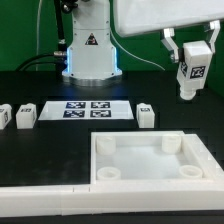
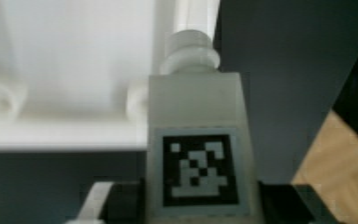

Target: Assemble one leg

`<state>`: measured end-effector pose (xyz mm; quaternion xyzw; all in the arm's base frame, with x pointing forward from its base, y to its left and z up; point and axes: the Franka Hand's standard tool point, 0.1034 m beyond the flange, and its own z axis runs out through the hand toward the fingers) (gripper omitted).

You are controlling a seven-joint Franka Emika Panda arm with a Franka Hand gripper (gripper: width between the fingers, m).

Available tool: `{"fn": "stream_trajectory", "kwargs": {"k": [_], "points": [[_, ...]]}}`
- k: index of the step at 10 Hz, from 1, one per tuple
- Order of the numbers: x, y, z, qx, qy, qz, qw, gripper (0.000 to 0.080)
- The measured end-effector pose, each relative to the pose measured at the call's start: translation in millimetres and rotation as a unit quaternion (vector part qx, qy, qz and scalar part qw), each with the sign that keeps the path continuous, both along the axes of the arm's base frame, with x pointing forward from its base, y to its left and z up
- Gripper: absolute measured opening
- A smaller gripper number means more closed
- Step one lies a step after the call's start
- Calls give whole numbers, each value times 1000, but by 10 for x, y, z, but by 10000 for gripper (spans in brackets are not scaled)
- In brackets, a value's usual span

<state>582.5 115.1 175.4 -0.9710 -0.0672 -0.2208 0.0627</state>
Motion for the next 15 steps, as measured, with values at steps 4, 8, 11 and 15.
{"fn": "stream_trajectory", "kwargs": {"k": [4, 8, 11, 15], "points": [[120, 4, 17, 8, -108, -12, 994, 294], [180, 27, -101, 7, -113, -6, 994, 294], [475, 32, -391, 7, -117, 2, 993, 294], [430, -50, -812, 6, -90, -2, 996, 294]]}}
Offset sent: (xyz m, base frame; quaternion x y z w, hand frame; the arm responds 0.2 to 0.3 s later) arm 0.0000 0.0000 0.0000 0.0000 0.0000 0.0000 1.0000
